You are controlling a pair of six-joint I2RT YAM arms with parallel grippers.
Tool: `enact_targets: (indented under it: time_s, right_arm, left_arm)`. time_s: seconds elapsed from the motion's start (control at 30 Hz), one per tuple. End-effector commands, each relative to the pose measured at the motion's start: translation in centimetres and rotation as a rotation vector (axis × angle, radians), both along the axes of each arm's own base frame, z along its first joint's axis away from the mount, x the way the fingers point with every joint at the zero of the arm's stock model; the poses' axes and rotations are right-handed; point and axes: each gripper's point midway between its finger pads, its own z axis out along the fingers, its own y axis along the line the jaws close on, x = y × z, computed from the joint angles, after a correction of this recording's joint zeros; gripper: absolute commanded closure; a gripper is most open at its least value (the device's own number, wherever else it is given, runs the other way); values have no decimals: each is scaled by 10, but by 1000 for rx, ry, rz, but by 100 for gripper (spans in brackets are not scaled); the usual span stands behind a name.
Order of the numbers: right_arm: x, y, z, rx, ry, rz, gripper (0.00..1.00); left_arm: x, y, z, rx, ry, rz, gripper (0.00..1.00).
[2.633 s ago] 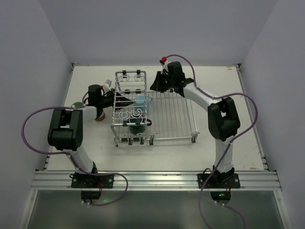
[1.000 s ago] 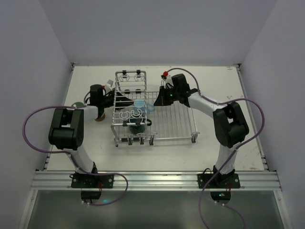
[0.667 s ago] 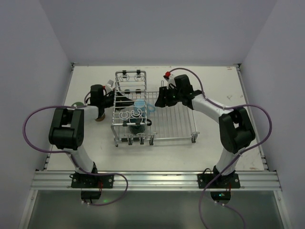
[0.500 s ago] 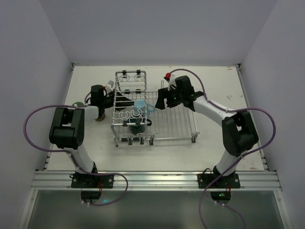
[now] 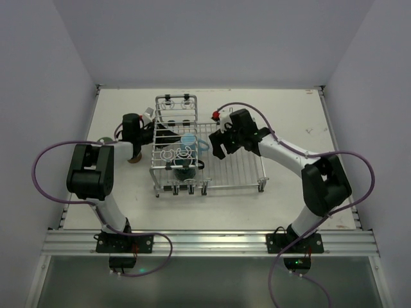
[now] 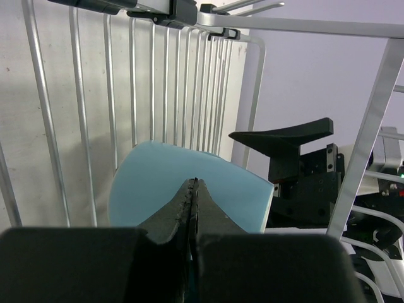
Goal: Unload the cups from the dish rack
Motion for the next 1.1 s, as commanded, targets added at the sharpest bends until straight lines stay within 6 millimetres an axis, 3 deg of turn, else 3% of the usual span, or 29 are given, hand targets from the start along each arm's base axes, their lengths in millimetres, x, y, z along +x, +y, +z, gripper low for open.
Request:
enact_targets:
  time_s: [0.0, 0.17, 0.4, 0.6, 0.77, 1.07]
  right_arm:
    - [-1, -10, 24, -58, -129, 98, 20]
    - [-15, -6, 25, -76, -176, 282, 19]
    - [-24, 4, 34, 15, -313, 405, 17]
    - [-14, 21, 53, 86, -383, 471, 20]
    - [-2, 31, 43, 68, -343, 508, 22]
    - [12, 47, 47, 89, -316, 547, 28]
  left_arm:
    - [5, -6, 16, -7, -65, -35, 100]
    - [5, -6, 14, -3, -59, -46, 100]
    - [5, -7, 15, -1, -69, -59, 100]
    - [4, -8, 18, -29, -73, -63, 100]
    - [4, -9, 23, -36, -82, -65, 100]
    - [3, -10, 22, -53, -78, -70, 100]
